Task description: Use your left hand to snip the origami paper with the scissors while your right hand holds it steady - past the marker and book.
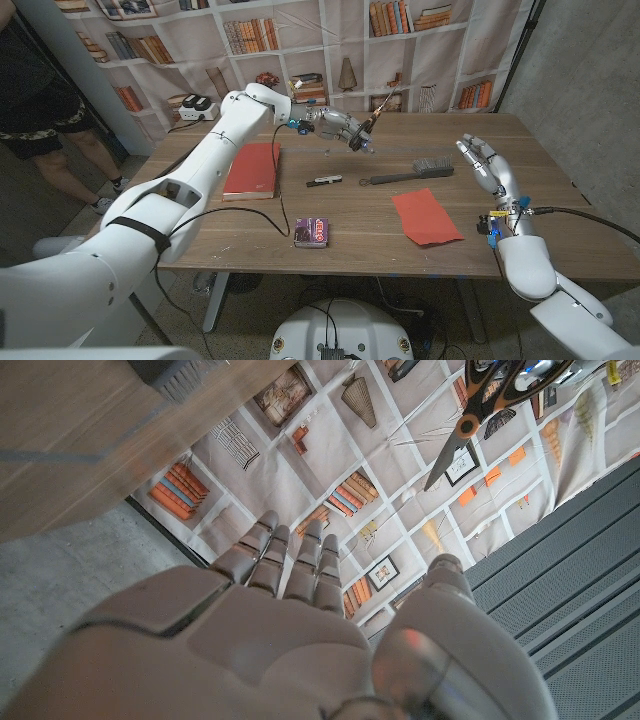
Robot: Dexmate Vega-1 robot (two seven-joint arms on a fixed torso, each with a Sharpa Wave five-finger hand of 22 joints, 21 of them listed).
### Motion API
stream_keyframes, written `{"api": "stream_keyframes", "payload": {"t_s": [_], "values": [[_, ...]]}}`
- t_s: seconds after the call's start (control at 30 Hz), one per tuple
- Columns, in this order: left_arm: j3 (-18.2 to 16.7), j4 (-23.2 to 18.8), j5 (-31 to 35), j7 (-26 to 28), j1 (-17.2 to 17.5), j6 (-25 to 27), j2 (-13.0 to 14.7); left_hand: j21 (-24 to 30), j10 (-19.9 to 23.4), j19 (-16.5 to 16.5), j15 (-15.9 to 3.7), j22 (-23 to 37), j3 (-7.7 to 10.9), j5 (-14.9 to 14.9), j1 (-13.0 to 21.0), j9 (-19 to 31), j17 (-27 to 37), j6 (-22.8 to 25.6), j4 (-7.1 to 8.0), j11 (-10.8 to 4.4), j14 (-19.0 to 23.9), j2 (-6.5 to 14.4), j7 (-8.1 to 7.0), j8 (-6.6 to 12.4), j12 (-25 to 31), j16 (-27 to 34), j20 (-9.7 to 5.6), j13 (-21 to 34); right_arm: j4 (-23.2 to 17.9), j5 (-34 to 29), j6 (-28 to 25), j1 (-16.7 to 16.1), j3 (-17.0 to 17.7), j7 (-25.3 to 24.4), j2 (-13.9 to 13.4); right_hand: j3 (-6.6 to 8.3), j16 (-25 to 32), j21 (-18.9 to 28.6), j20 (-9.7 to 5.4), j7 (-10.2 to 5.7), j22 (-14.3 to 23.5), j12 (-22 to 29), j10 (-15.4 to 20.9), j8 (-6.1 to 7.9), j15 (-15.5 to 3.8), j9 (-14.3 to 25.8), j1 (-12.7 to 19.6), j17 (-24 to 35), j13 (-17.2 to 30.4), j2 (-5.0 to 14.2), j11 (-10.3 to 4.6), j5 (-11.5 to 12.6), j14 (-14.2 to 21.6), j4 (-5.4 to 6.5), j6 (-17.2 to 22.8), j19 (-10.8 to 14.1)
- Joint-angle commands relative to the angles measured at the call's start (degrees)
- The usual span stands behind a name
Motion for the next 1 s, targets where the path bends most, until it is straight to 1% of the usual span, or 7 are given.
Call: {"api": "stream_keyframes", "payload": {"t_s": [0.03,0.27,0.4,0.47,0.67,0.8,1.0], "values": [[-2.74,1.48,-0.98,-2.1,1.86,1.16,-1.92,0.07,8.89,0.47,-14.55,0.11,9.98,0.5,-4.17,0.69,0.37,0.03,9.44,-8.52,10.87,4.76,0.09,0.81,0.27,0.2,0.11,0.1,-6.44,-16.34,-8.39,-6.04,-2.13,-8.0,-0.2,0.76,0.46,0.14,0.15,-0.83,0.18,0.52,1.27,0.31,-0.75,0.33,2.23,0.05,0.06,0.13,-1.25,0.38,2.24,-1.17,1.38,1.28],[-2.04,2.43,-0.27,-4.03,0.96,2.36,-1.87,0.03,8.72,0.63,-14.44,0.11,10.2,0.48,-4.15,1.28,0.46,-0.16,9.24,-8.44,10.77,4.73,-0.06,1.1,0.15,0.13,0.1,-0.11,-8.27,-23.87,-13.61,-7.56,-4.61,-11.99,-1.09,0.89,0.64,0.39,-0.01,-2.44,0.19,0.8,2.89,0.31,-1.56,0.37,3.73,0.04,0.06,-0.75,-2.01,0.54,4.49,-2.03,2.55,2.79],[0.86,7.31,1.57,-8.04,-2.39,0.61,-2.77,-0.03,8.89,0.67,-14.31,0.12,10.36,0.43,-4.21,1.74,0.51,-0.35,9.15,-8.35,10.6,4.67,0.15,1.29,-0.05,0.01,0.01,-0.68,-10.34,-27.94,-18.34,-10.43,-5.58,-14.63,-0.69,1.05,0.61,0.5,-0.02,-3.13,0.19,0.9,3.68,0.35,-1.97,0.4,4.77,0.03,0.05,-1.2,-2.67,0.74,5.4,-2.48,3.22,3.6],[0.92,6.77,2.58,-7.26,-2.45,1.32,-3.18,-0.05,9.14,0.69,-14.27,0.13,10.53,0.43,-4.12,1.95,0.43,-0.19,8.97,-8.17,10.71,4.58,0.13,1.48,-0.07,-0.03,-0.03,-0.92,-11.43,-28.14,-20.06,-11.8,-5.66,-14.79,-0.64,1.26,0.68,0.54,-0.09,-3.37,0.18,0.91,4.01,0.4,-2.38,0.41,5.71,0.03,0.05,-1.42,-3.02,0.9,6.21,-2.83,3.67,4.04],[0.53,7.64,3.47,-7.26,-3.04,-0.17,-4.82,-0.06,9.73,0.89,-14.09,0.14,10.81,0.37,-4.1,2.53,0.38,0.43,8.65,-7.75,11.02,4.39,0.43,2.04,-0.16,-0.05,-0.35,-1.64,-13.51,-32.05,-25.21,-15.53,-6.39,-16.74,-1.53,2.71,0.26,0.3,-0.48,-4.14,0.11,0.6,4.34,0.25,-3.0,0.49,11.01,0.02,0.06,-2.05,-4.15,1.56,7.07,-4.07,3.96,4.81],[1.02,9.75,4.18,-8.02,-3.81,-1.4,-6.3,-0.06,9.85,0.99,-13.93,0.15,10.89,0.35,-4.18,2.83,0.41,0.44,8.58,-7.87,11.18,4.34,0.33,2.2,-0.17,-0.02,-0.4,-1.84,-14.22,-35.98,-29.06,-17.67,-7.23,-18.31,-2.39,3.43,0.19,0.39,-0.85,-5.67,0.15,0.73,5.79,0.53,-3.98,0.56,15.2,-0.01,0.06,-3.54,-5.42,1.96,8.62,-4.03,5.58,6.2],[1.1,11.71,5.25,-8.99,-4.37,-3.02,-7.84,-0.09,9.96,1.07,-13.99,0.15,11.02,0.39,-4.18,3.02,0.49,0.46,8.32,-7.84,11.28,4.26,0.65,2.3,-0.12,0.0,-0.52,-1.96,-14.48,-40.7,-33.07,-20.01,-8.41,-20.04,-4.18,3.89,0.25,0.75,-0.51,-7.16,0.25,1.21,8.29,1.02,-5.28,0.61,18.75,0.0,0.05,-5.03,-7.04,2.41,10.83,-3.66,8.31,8.35]]}}
